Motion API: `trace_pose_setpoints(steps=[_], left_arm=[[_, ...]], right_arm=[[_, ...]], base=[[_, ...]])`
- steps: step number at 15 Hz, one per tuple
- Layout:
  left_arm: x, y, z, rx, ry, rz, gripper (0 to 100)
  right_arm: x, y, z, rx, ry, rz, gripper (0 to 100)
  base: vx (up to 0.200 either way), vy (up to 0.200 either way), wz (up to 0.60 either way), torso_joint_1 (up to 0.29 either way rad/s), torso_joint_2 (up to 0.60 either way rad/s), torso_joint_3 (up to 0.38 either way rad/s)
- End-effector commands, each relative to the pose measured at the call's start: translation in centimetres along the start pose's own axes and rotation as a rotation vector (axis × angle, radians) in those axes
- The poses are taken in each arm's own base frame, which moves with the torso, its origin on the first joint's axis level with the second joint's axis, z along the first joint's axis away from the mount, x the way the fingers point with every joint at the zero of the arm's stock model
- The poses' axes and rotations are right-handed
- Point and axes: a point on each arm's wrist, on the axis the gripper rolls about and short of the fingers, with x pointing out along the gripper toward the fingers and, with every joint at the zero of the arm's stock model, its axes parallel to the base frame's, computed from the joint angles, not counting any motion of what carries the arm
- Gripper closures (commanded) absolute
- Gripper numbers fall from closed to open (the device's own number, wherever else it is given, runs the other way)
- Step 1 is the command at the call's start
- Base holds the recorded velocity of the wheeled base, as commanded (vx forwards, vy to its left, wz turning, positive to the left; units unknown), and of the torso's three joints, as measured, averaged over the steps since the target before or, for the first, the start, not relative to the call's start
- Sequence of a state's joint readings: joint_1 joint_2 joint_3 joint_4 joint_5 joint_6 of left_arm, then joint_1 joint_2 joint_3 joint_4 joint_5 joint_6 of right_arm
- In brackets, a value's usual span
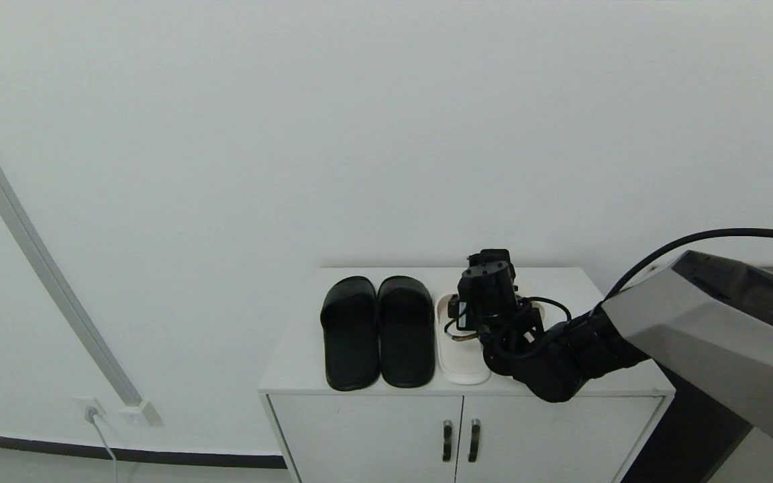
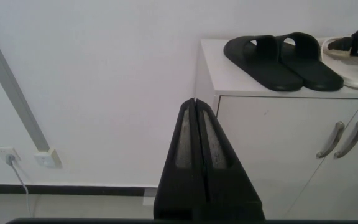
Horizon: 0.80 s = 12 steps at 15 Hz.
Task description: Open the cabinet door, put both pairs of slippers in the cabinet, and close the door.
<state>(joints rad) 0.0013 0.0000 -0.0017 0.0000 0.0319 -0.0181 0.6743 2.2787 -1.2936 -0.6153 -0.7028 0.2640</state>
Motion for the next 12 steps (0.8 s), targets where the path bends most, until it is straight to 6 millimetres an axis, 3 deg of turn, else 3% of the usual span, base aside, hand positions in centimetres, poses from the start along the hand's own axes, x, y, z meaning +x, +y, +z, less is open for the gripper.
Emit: trace_pose_setpoints(steps=[1,7,10,12], left_arm=[[0.0,0.0,0.0,0.000,0.002,0.001,100],[0.0,0.0,0.0,-0.002,0.002,0.001,100],[0.0,0.0,0.0,-0.002,0.002,0.001,100],[0.0,0.0,0.0,-0.002,0.000,0.001,100]], right_arm=[[0.5,0.1,-0.6,-0.012,0.002,-0.003,100],[0.1,-0.2,-0.3,-0.011,0.002,0.005,100],[-1.7,-1.1,1.7,0.009,-0.016,0.045,100],[-4.6,-2.7,4.6,0.010,-0.044,0.129,100]], base=[[0.000,0.000,0.00,0.000,0.00,0.000],[0.000,0.000,0.00,0.000,0.00,0.000],[0.000,0.000,0.00,0.000,0.00,0.000],[0.000,0.000,0.00,0.000,0.00,0.000]])
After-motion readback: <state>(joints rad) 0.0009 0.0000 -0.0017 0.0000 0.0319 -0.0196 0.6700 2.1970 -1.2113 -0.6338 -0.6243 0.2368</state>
